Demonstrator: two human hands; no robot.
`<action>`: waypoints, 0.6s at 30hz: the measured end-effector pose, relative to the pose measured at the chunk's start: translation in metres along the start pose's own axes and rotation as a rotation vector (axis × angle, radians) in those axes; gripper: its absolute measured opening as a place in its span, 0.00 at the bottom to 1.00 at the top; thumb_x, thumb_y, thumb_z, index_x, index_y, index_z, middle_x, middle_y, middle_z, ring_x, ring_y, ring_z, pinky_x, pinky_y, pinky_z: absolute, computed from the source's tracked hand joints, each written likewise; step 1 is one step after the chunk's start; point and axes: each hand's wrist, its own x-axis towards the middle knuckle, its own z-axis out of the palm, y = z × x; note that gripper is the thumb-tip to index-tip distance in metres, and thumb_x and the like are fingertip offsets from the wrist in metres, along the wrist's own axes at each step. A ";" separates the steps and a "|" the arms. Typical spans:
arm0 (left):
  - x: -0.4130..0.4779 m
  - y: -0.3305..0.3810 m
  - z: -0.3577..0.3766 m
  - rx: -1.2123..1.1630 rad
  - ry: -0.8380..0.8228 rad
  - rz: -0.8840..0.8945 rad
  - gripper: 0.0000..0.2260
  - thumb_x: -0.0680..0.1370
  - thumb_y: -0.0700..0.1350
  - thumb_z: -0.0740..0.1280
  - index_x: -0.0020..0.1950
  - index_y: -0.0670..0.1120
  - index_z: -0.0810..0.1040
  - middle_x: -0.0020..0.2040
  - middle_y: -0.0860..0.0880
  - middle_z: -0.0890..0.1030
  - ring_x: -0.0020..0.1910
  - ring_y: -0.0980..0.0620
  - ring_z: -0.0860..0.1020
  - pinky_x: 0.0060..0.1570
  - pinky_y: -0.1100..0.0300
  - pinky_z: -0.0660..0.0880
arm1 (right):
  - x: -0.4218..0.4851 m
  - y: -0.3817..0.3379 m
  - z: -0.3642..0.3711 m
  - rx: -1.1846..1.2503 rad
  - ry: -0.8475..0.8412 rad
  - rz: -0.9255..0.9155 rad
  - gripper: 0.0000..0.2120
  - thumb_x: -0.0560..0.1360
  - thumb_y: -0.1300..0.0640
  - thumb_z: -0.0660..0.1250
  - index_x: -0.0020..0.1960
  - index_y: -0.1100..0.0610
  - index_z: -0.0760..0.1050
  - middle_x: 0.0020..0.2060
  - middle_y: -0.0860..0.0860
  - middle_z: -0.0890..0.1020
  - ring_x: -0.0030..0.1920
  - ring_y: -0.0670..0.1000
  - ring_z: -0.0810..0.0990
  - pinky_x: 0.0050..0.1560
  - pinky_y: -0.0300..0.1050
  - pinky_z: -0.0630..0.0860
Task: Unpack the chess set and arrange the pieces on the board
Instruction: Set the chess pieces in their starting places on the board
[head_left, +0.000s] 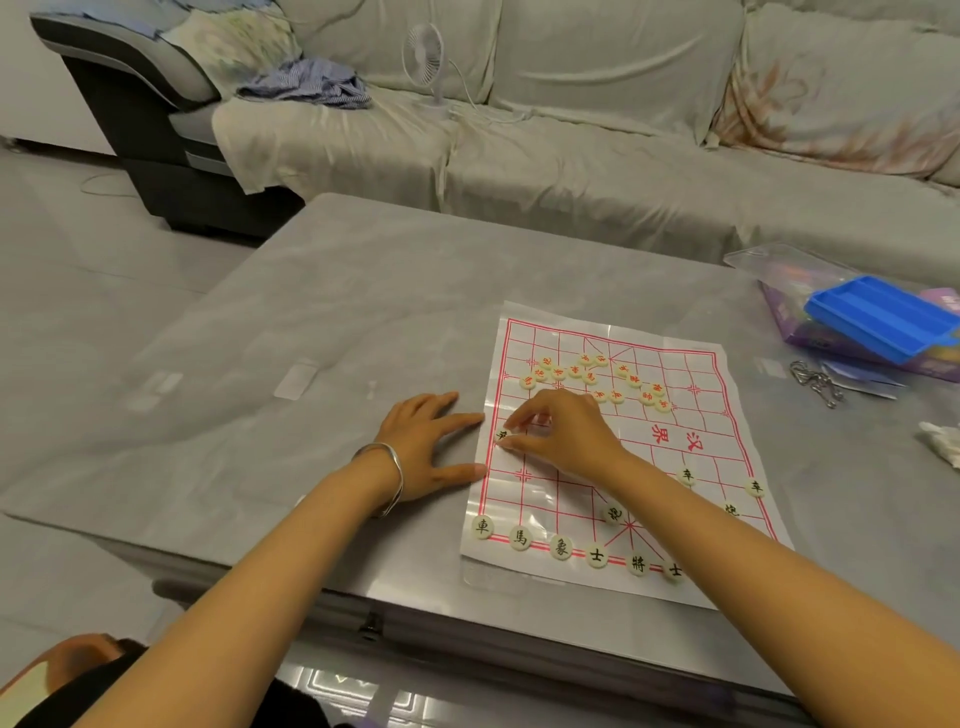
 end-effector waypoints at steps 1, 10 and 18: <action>0.000 0.000 0.000 0.000 -0.003 -0.002 0.33 0.71 0.66 0.62 0.73 0.62 0.55 0.77 0.53 0.51 0.75 0.47 0.49 0.72 0.51 0.49 | 0.000 -0.002 0.000 0.006 -0.017 -0.012 0.12 0.69 0.47 0.72 0.51 0.49 0.81 0.46 0.46 0.81 0.47 0.44 0.73 0.58 0.50 0.68; 0.000 0.002 0.001 -0.015 -0.008 -0.019 0.34 0.71 0.66 0.63 0.73 0.61 0.56 0.76 0.53 0.51 0.75 0.47 0.49 0.73 0.49 0.50 | 0.001 -0.005 0.001 0.013 -0.079 -0.078 0.13 0.69 0.48 0.72 0.52 0.50 0.81 0.46 0.48 0.82 0.46 0.48 0.76 0.55 0.52 0.73; 0.006 0.019 0.001 -0.157 0.127 0.037 0.19 0.74 0.58 0.64 0.65 0.58 0.72 0.71 0.53 0.66 0.70 0.50 0.60 0.69 0.51 0.60 | -0.021 0.018 -0.048 0.192 0.071 0.002 0.09 0.73 0.51 0.68 0.53 0.50 0.80 0.46 0.43 0.79 0.43 0.40 0.75 0.41 0.27 0.69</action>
